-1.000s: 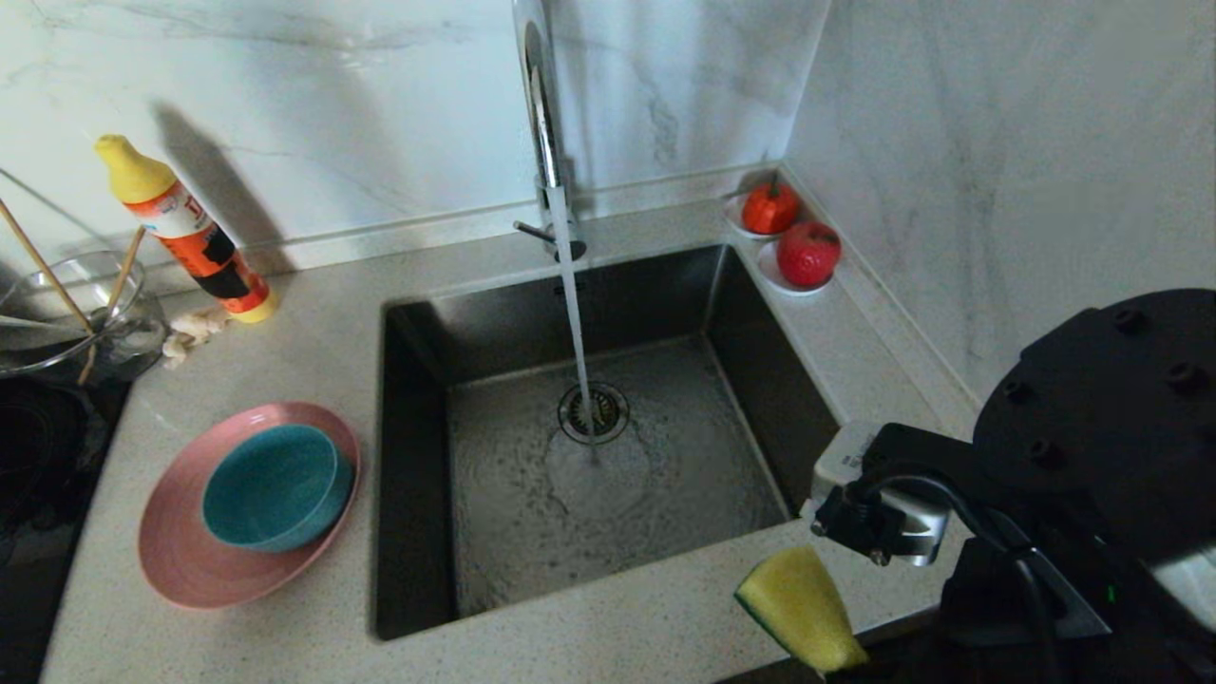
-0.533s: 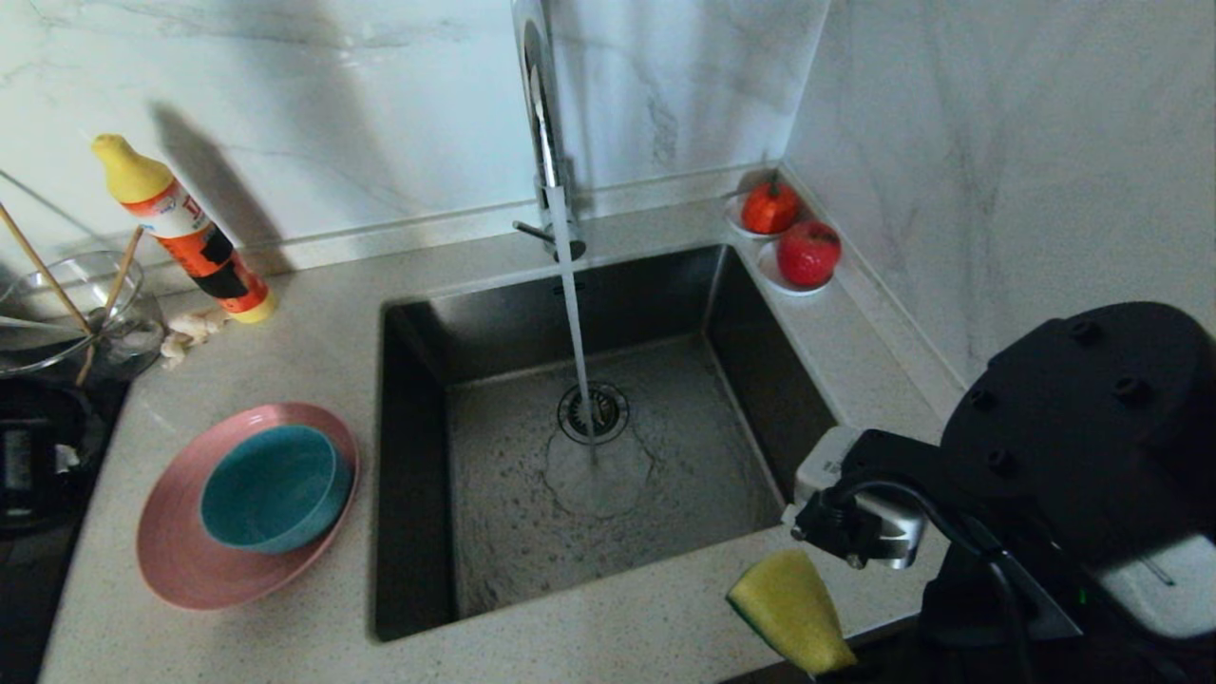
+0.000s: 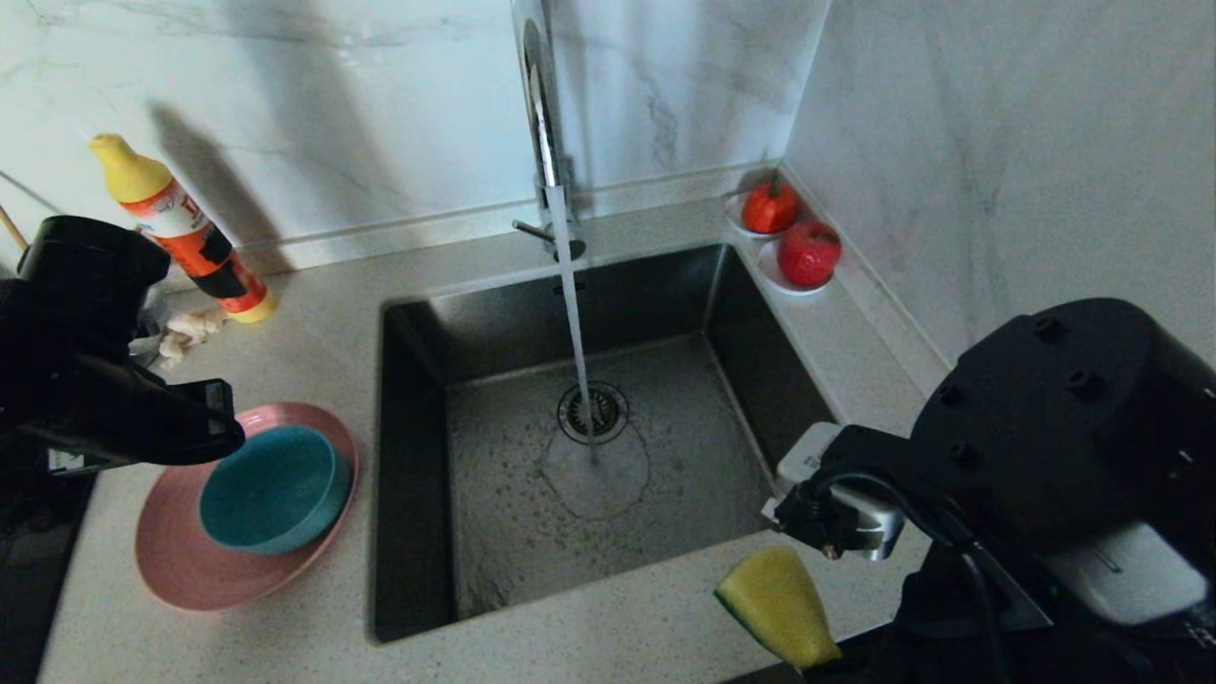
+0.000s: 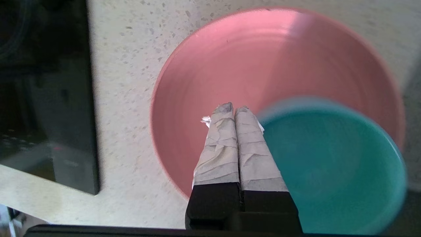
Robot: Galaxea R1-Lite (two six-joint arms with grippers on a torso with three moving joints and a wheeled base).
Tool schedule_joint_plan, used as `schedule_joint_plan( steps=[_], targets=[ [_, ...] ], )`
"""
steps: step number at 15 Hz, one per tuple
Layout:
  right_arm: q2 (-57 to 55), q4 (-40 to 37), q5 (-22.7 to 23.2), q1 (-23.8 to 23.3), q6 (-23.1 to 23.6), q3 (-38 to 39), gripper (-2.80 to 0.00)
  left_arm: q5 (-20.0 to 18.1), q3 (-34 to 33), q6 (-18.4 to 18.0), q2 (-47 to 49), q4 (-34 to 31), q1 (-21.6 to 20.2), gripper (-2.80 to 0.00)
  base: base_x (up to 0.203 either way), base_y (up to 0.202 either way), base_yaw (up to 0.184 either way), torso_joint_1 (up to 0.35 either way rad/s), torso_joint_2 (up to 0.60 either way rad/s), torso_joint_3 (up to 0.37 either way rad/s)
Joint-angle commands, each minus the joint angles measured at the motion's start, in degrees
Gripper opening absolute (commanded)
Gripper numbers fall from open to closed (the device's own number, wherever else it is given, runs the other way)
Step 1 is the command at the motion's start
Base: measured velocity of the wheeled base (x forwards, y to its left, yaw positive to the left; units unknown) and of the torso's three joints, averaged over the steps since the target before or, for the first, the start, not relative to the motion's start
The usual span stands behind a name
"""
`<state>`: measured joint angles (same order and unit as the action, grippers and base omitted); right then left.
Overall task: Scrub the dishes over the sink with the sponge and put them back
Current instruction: Pick up a bowl and the sponge
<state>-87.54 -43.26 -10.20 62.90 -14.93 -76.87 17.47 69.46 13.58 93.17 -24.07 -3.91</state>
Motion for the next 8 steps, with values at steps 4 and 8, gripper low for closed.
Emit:
schedule_joint_plan(
  steps=[4,8],
  targets=[
    [-0.26,-0.48,-0.17,0.03,-1.41,-0.38,-2.8,-5.19,4.88,5.86,2.93,-0.73,-0.81,-2.8,0.0,0.0,0.0,0.0,0.0,0.0],
    [0.09,-0.68,-0.17,0.03,-1.5,-0.37,-2.8,-5.34,7.63,6.55,1.67,-2.04,-1.28,-2.8,0.0,0.0,0.0,0.0,0.0,0.0]
  ],
)
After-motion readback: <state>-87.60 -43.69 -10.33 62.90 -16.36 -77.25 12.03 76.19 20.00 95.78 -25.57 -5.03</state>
